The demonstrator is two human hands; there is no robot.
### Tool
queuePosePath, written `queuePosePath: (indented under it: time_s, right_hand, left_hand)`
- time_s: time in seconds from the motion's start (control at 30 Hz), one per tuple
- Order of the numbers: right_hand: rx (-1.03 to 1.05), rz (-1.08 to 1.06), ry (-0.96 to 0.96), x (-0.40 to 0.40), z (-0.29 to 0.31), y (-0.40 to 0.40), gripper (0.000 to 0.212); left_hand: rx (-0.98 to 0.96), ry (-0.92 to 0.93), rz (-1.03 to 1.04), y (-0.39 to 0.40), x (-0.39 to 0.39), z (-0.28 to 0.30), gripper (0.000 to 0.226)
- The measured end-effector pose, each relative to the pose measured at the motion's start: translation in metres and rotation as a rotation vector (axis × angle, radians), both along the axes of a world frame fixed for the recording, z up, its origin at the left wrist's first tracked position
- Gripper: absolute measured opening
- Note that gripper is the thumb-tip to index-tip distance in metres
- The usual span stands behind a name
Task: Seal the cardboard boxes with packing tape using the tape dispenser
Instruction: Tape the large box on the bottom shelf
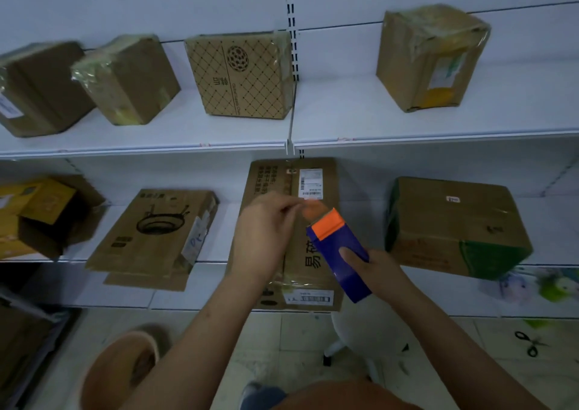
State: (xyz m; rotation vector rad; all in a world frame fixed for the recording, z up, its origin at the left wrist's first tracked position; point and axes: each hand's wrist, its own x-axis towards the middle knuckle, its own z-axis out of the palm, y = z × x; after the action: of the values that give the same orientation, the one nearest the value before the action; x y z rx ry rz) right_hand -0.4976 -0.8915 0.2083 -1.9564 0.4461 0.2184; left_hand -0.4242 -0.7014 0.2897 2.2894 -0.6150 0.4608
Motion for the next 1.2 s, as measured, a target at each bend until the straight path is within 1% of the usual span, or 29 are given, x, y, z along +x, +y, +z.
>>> queuePosePath:
  time_s: [0.07,0.1,0.17,0.23,0.3,0.33,0.4,0.43,0.5,0.6,0.67,0.73,0.87,0.9,0.97,1.0,1.07,1.13,1.2]
  right_hand:
    - [0.085,-0.062,0.038,0.003,0.001,0.005,0.035]
    - [0.123,-0.093,0.059,0.005,0.001,0.008,0.037]
    - [0.17,-0.136,0.113,0.011,0.005,0.014,0.042]
    - [0.241,-0.2,0.175,0.018,0.012,0.018,0.043]
    - [0.41,-0.294,0.197,0.022,0.018,0.019,0.049]
    - [0.488,-0.314,0.175,0.023,0.021,0.018,0.058]
    - [0.601,-0.274,0.114,0.023,0.02,0.014,0.079]
    - [0.652,-0.244,0.09,0.022,0.02,0.011,0.082]
    - [0.738,-0.199,0.08,0.021,0.022,0.009,0.078]
    - [0.798,-0.178,0.086,0.021,0.024,0.01,0.062]
    - [0.782,-0.207,0.09,0.023,0.027,0.015,0.045]
    - [0.702,-0.249,0.092,0.024,0.027,0.021,0.031]
    - [0.489,-0.247,0.068,0.024,0.015,0.026,0.023]
    - [0.436,-0.239,0.062,0.024,0.012,0.026,0.02]
    - [0.346,-0.229,0.048,0.023,0.007,0.025,0.023]
    - [0.315,-0.215,0.05,0.024,0.003,0.025,0.025]
    - [0.295,-0.187,0.067,0.023,-0.004,0.027,0.02]
    - [0.279,-0.181,0.066,0.026,-0.013,0.028,0.016]
    - [0.26,-0.208,0.058,0.031,-0.018,0.027,0.018]
  left_hand:
    - [0.111,-0.161,-0.005,-0.005,-0.008,-0.011,0.014]
    - [0.145,-0.212,-0.006,-0.008,-0.012,-0.016,0.014]
    - [0.209,-0.252,-0.03,-0.015,-0.019,-0.028,0.019]
    - [0.297,-0.258,-0.053,-0.022,-0.027,-0.039,0.033]
    - [0.358,-0.232,-0.064,-0.024,-0.036,-0.048,0.042]
    - [0.373,-0.208,-0.072,-0.025,-0.04,-0.051,0.045]
    - [0.412,-0.168,-0.093,-0.025,-0.045,-0.056,0.051]
    - [0.438,-0.156,-0.102,-0.025,-0.047,-0.058,0.054]
    - [0.485,-0.141,-0.101,-0.026,-0.05,-0.063,0.061]
    - [0.55,-0.115,-0.052,-0.03,-0.057,-0.073,0.078]
    - [0.572,-0.092,-0.011,-0.032,-0.062,-0.079,0.088]
    - [0.592,-0.078,0.015,-0.034,-0.064,-0.084,0.095]
    - [0.596,-0.053,-0.032,-0.03,-0.064,-0.097,0.102]
    - [0.622,-0.064,-0.058,-0.027,-0.064,-0.1,0.101]
    - [0.688,-0.127,-0.114,-0.018,-0.059,-0.105,0.092]
    - [0.712,-0.148,-0.141,-0.013,-0.055,-0.106,0.087]
    - [0.722,-0.182,-0.207,0.0,-0.043,-0.108,0.078]
    - [0.662,-0.161,-0.277,0.011,-0.034,-0.114,0.071]
    - [0.521,-0.031,-0.295,0.022,-0.03,-0.121,0.066]
